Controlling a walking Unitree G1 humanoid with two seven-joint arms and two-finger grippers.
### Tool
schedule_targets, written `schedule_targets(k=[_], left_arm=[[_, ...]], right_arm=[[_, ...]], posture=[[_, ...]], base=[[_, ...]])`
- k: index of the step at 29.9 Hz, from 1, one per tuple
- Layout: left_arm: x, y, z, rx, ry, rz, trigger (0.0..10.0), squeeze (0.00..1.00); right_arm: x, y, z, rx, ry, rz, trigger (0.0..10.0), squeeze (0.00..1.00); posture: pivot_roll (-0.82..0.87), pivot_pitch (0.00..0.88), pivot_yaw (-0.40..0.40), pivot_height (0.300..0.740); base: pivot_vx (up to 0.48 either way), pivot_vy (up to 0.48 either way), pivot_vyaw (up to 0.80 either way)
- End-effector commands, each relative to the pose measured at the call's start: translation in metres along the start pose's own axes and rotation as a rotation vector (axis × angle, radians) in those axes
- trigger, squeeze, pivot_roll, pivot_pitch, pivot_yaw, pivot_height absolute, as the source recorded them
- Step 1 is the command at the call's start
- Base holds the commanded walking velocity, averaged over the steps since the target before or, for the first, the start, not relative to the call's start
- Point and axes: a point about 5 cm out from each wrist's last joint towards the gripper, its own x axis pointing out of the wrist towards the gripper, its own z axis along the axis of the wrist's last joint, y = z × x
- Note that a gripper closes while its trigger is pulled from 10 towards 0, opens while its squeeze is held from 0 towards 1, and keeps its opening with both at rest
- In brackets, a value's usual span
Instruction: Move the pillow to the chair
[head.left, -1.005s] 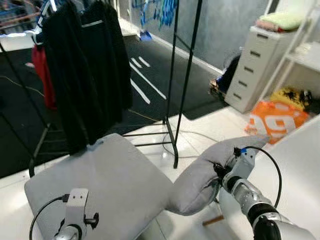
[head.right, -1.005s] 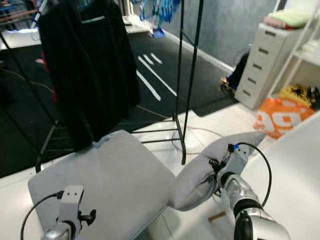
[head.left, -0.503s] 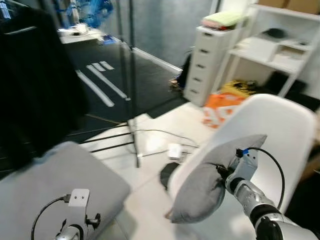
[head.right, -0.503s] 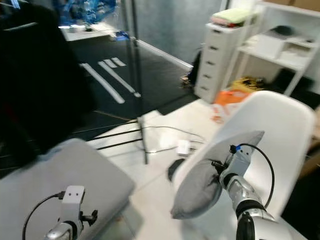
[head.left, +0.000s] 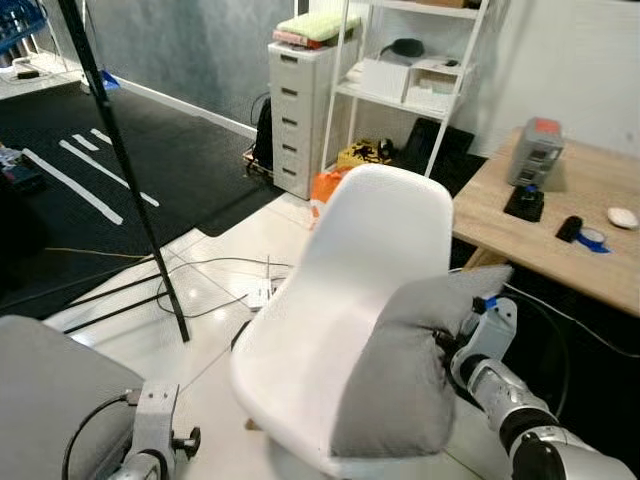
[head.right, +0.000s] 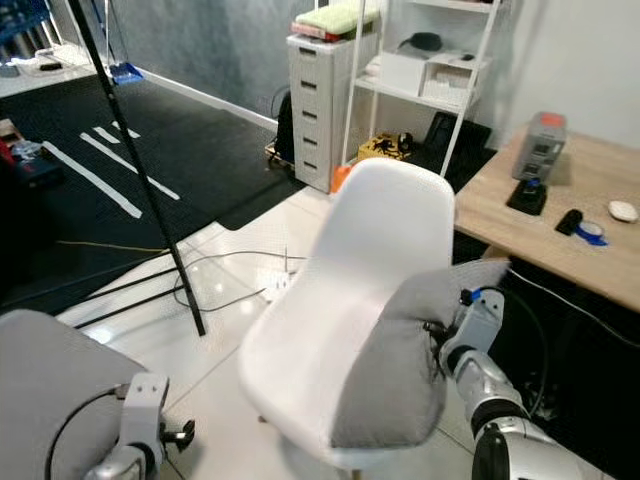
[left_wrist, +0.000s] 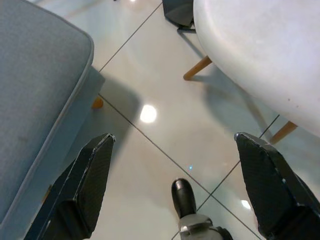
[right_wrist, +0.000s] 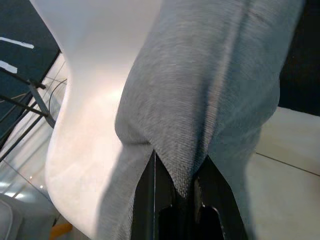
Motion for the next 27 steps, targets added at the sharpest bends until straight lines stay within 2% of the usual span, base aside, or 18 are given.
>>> schedule_targets(k=[1,10,21,27], left_arm=[[-0.002,0.007,-0.006,-0.003,0.016,0.022,10.0,0.00],[-0.002,0.006,-0.004,0.005,0.009,0.010,10.0,0.00],[-0.002,0.004,-0.004,0.012,0.003,-0.002,10.0,0.00],[-0.002,0.003,-0.004,0.012,0.001,-0.004,10.0,0.00]], right_arm=[[0.002,0.006,0.016,-0.019,-0.077,0.011,10.0,0.00],[0.003,0.007,0.022,-0.029,-0.097,-0.008,10.0,0.00],[0.004,0.005,0.041,-0.021,-0.146,-0.073,10.0,0.00],[0.005,0.009,0.049,-0.019,-0.170,-0.056,10.0,0.00]], posture=[[-0.16,0.063,-0.038,0.740],[-0.16,0.064,-0.040,0.740],[-0.16,0.065,-0.041,0.740],[-0.16,0.067,-0.044,0.740]], base=[[0.000,0.000,0.00],[0.000,0.000,0.00],[0.000,0.000,0.00],[0.277,0.000,-0.55]])
